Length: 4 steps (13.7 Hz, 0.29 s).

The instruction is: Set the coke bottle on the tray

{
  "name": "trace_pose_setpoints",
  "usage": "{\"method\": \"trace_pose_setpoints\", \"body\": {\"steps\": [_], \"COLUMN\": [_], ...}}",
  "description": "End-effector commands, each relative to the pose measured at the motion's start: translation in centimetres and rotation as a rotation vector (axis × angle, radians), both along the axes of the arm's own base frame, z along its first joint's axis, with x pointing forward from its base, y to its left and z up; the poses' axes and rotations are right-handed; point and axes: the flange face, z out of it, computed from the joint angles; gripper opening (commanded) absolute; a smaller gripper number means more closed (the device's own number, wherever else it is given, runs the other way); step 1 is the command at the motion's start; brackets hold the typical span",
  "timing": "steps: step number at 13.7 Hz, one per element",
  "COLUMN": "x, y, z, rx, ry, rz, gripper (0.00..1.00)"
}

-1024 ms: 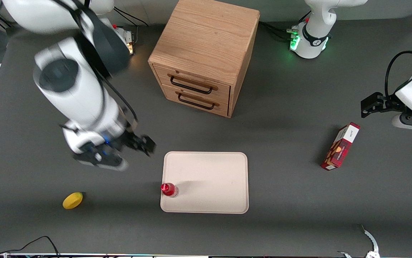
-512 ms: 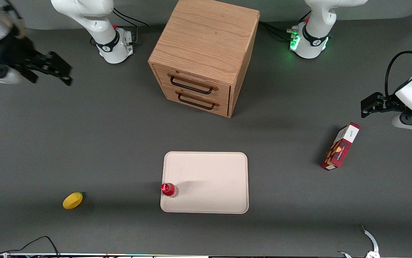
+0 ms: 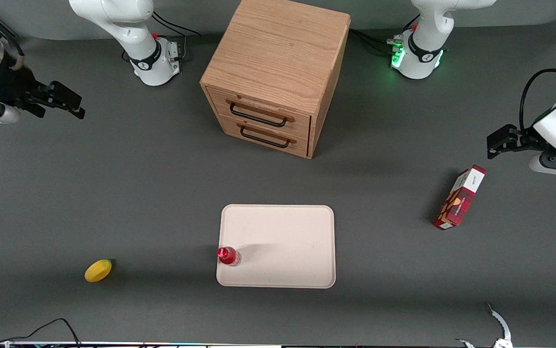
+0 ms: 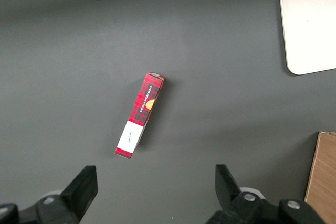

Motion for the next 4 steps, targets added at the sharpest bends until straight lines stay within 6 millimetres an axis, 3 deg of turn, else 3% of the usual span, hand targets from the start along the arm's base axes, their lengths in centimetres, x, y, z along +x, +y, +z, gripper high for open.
{"method": "trace_pose_setpoints", "body": {"steps": [1,4], "x": [-0.80,-0.83], "y": [-0.33,-0.22], "z": [-0.17,0.65], "rx": [0.031,0.031], "ry": [-0.015,-0.028], "rz": [0.021,0.008], "gripper": [1.00,1.00]}}
